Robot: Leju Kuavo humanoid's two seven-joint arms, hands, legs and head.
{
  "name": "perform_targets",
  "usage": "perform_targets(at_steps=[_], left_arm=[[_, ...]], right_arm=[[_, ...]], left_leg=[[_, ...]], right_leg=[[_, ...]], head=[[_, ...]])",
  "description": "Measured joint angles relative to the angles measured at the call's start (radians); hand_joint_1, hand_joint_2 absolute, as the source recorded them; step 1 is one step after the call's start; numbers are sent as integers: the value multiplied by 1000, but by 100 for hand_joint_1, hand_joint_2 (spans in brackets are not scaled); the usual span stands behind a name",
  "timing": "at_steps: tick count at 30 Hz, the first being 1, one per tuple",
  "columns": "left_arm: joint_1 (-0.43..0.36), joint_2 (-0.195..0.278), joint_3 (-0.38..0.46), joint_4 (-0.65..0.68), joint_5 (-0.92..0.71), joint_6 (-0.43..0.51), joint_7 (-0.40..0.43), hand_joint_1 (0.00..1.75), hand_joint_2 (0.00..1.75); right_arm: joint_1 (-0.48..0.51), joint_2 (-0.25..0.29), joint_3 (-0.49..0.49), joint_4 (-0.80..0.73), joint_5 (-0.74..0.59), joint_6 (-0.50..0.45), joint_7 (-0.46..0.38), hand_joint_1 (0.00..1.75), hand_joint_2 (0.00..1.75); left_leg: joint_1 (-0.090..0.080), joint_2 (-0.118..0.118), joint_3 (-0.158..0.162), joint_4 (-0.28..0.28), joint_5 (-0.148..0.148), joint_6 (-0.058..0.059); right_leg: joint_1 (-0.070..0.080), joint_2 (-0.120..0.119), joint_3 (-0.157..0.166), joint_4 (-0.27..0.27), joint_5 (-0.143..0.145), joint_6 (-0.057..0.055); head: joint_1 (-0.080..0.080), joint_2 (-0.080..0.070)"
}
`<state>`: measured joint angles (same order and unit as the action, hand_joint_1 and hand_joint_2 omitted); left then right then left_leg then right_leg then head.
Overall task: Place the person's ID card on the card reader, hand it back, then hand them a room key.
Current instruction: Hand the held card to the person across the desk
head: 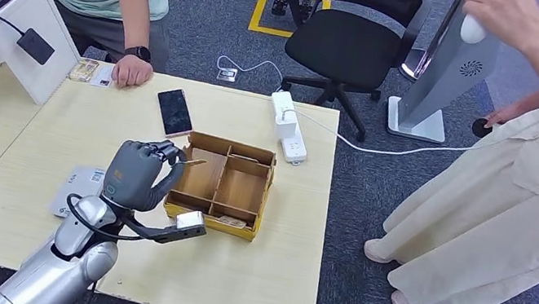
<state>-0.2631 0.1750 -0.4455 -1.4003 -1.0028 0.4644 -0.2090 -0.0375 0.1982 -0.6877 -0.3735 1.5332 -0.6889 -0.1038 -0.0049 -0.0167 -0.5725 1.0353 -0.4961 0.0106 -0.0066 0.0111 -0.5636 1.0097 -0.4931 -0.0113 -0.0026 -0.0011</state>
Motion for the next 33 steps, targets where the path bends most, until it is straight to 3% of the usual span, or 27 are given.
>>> perform_targets(at_steps=[15, 25, 33], left_arm=[[-105, -6, 40, -4, 25, 30, 3, 175, 175], [-256, -64, 82, 136, -10, 127, 62, 175, 175], [-326, -103, 125, 235, -55, 203, 111, 175, 175]], right_arm=[[-2, 0, 28, 8, 19, 0, 21, 0, 0], [-14, 0, 71, 21, 16, 0, 41, 0, 0], [-14, 0, 95, 28, 4, 0, 52, 0, 0]], left_leg=[[0, 0, 0, 0, 0, 0], [0, 0, 0, 1, 1, 0], [0, 0, 0, 1, 0, 0]], right_leg=[[0, 0, 0, 0, 0, 0], [0, 0, 0, 0, 1, 0], [0, 0, 0, 0, 1, 0]], head=[[0, 0], [0, 0], [0, 0]])
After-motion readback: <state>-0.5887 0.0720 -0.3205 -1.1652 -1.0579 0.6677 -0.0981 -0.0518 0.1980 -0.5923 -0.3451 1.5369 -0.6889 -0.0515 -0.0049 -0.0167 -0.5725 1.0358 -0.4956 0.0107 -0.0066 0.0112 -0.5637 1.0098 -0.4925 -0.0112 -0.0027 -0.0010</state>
